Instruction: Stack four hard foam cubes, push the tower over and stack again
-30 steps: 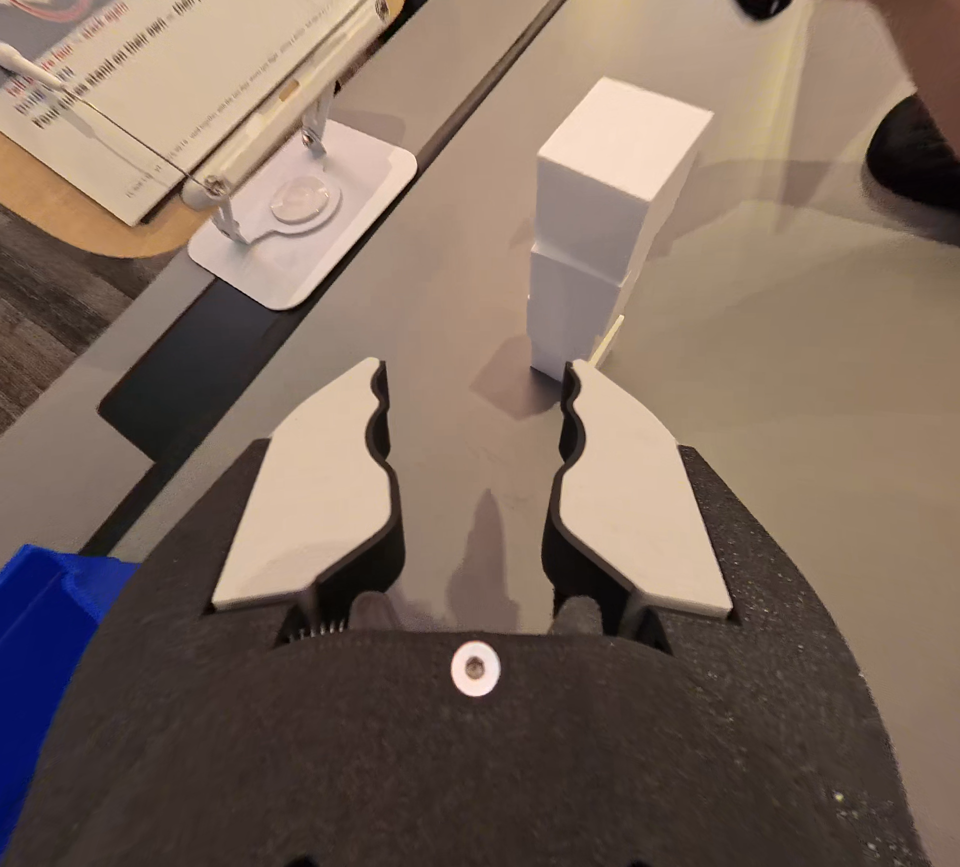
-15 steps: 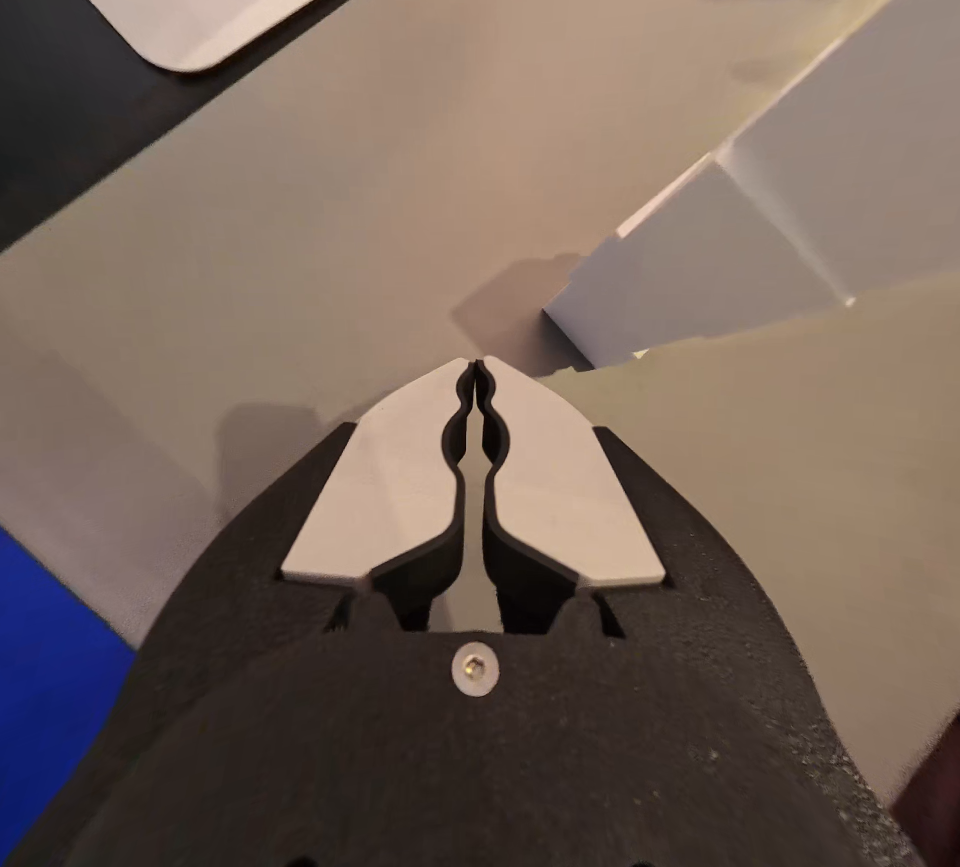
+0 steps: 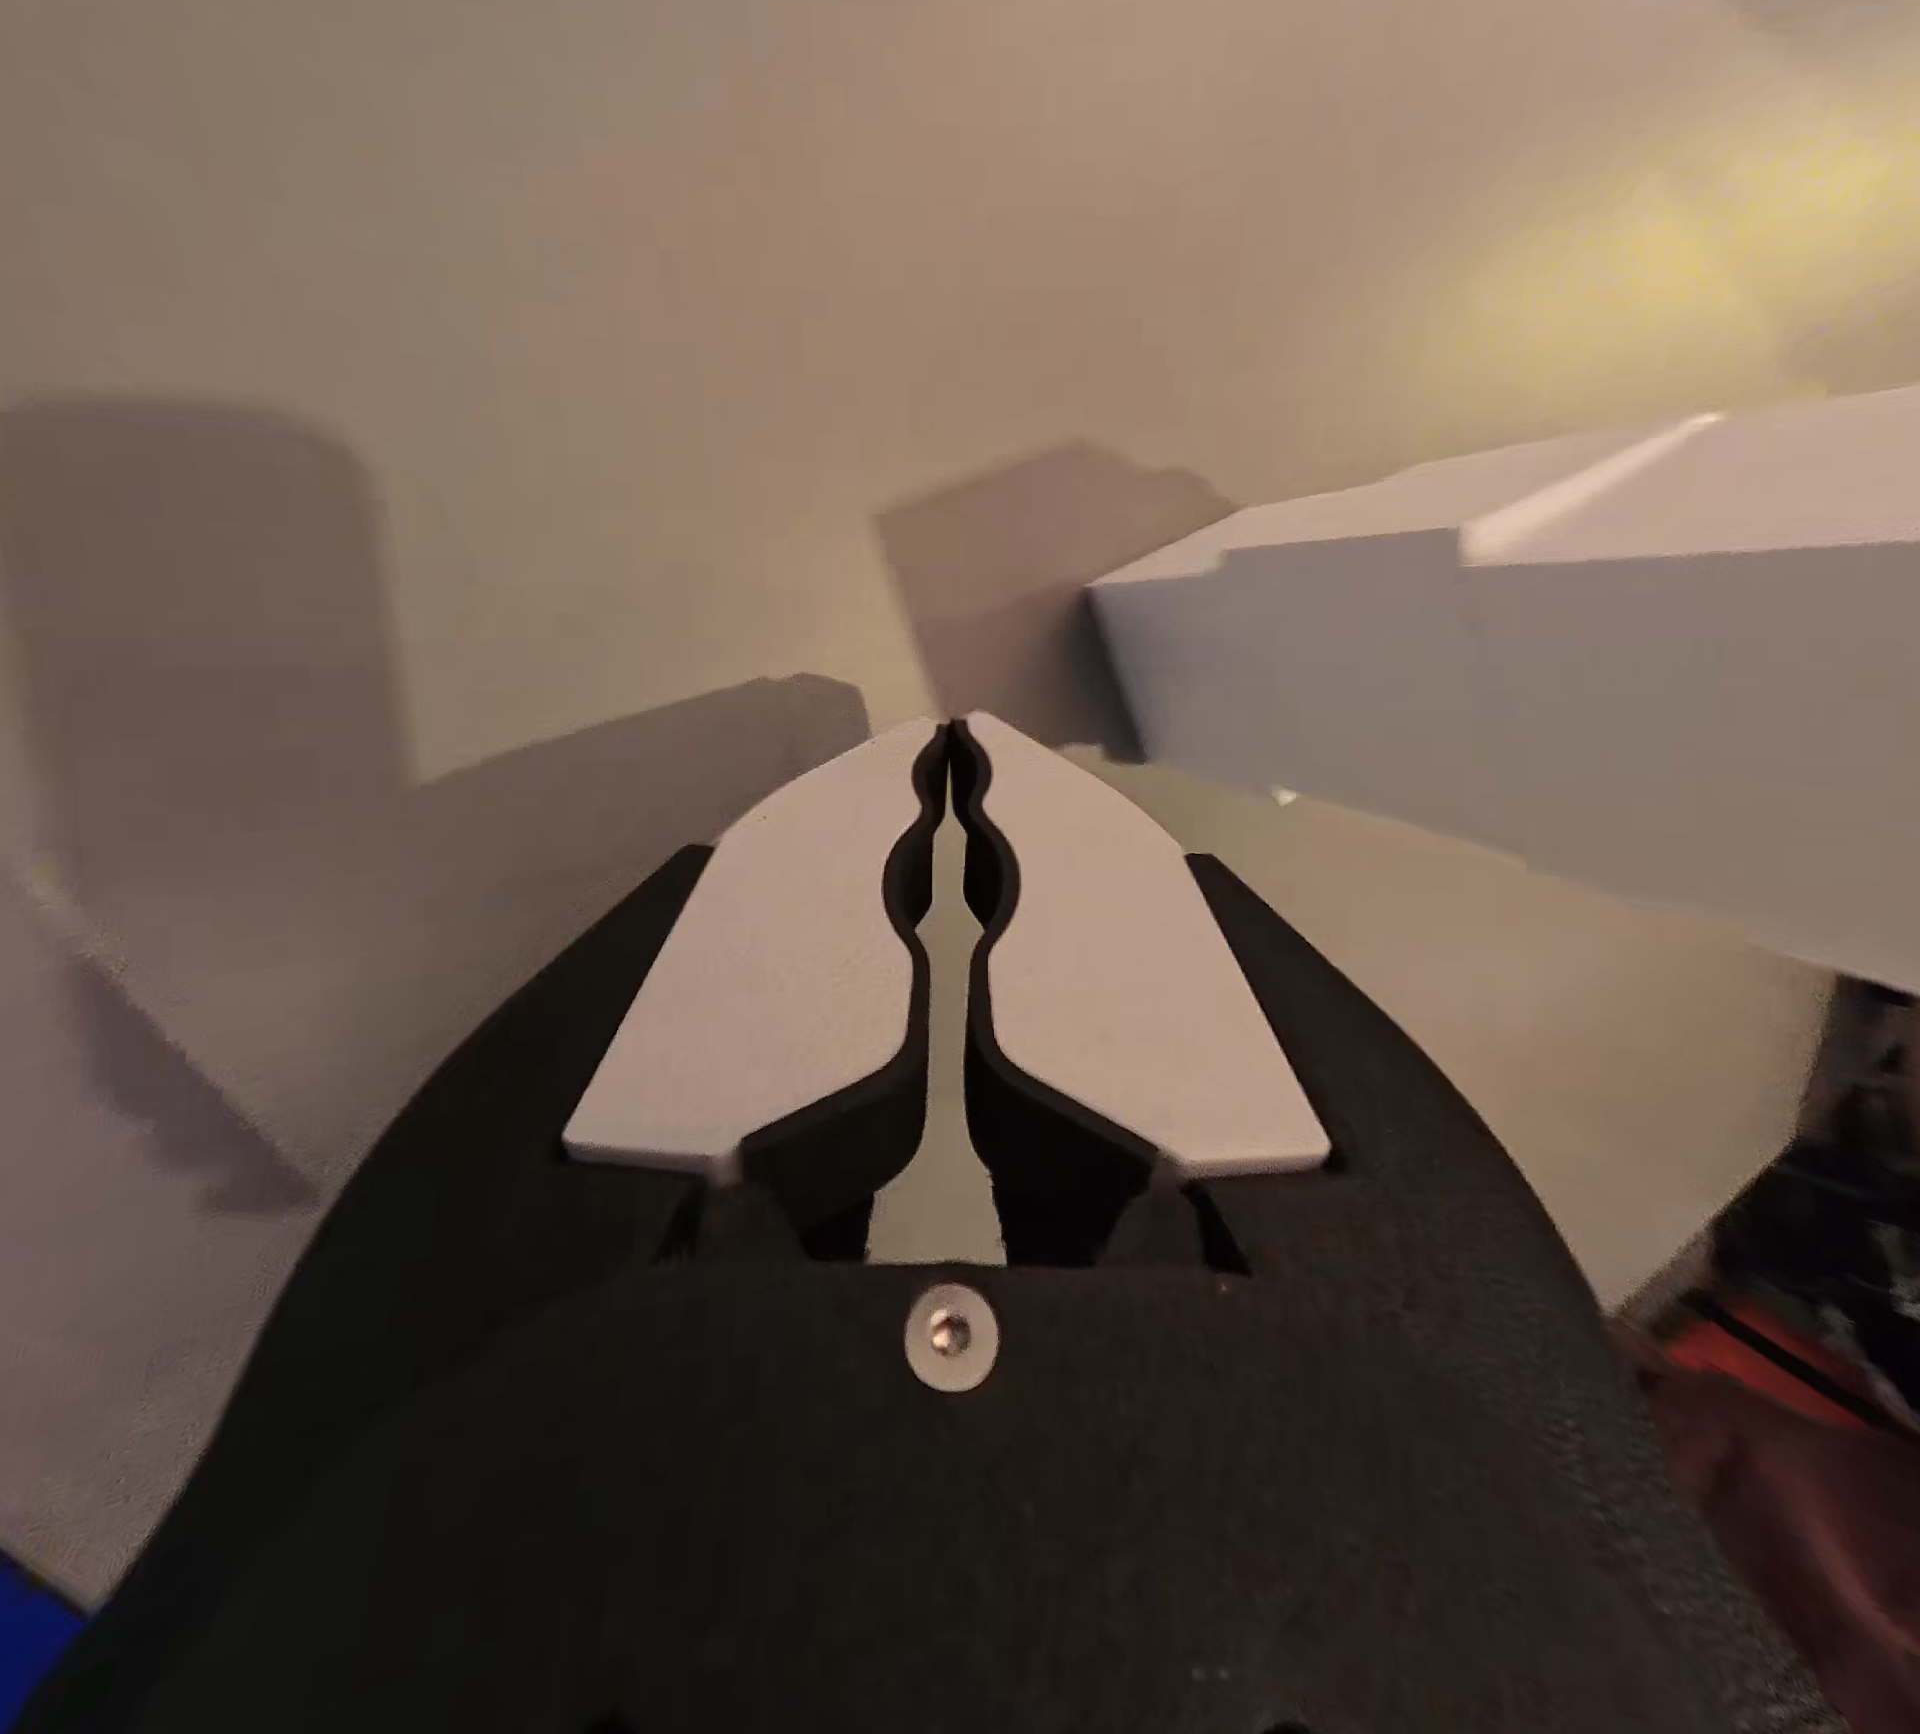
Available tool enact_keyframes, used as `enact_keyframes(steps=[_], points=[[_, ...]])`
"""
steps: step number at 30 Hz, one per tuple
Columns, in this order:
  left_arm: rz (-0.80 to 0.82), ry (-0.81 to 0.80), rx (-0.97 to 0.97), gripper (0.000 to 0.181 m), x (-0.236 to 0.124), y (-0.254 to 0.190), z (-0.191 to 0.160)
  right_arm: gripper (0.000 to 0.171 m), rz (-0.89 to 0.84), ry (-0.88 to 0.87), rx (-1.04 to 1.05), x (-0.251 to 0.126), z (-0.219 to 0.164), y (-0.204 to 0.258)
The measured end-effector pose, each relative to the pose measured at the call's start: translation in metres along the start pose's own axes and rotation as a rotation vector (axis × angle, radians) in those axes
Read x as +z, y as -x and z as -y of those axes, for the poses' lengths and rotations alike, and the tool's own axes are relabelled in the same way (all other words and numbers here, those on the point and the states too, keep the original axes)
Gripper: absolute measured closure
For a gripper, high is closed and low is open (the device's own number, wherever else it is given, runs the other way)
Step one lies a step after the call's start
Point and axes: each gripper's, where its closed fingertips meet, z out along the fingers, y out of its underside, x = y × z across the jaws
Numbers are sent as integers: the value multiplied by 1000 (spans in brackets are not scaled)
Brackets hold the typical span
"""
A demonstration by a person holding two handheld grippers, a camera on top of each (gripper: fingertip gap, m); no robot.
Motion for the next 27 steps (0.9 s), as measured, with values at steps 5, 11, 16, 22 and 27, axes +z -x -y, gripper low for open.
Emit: enact_keyframes(steps=[5, 11, 16, 22, 27], points=[[29, -153, 198, 181, 7, -62, 29, 129, -17, 12, 9, -2, -2, -5], [-23, -216, 322, 181, 24, -109, 37, 129, -52, 4, 5, -10, 1, -10], [-63, -300, 268, 181, -2, -90, 46, 128, -107, -28, -4, -29, 8, -19], [-188, -397, 327, 157, -31, -84, 57, 127, -154, -74, 0, -55, 15, -28], [-352, -438, 599, 115, -29, -102, 46, 118, -241, -60, -46, -75, 21, -29]])
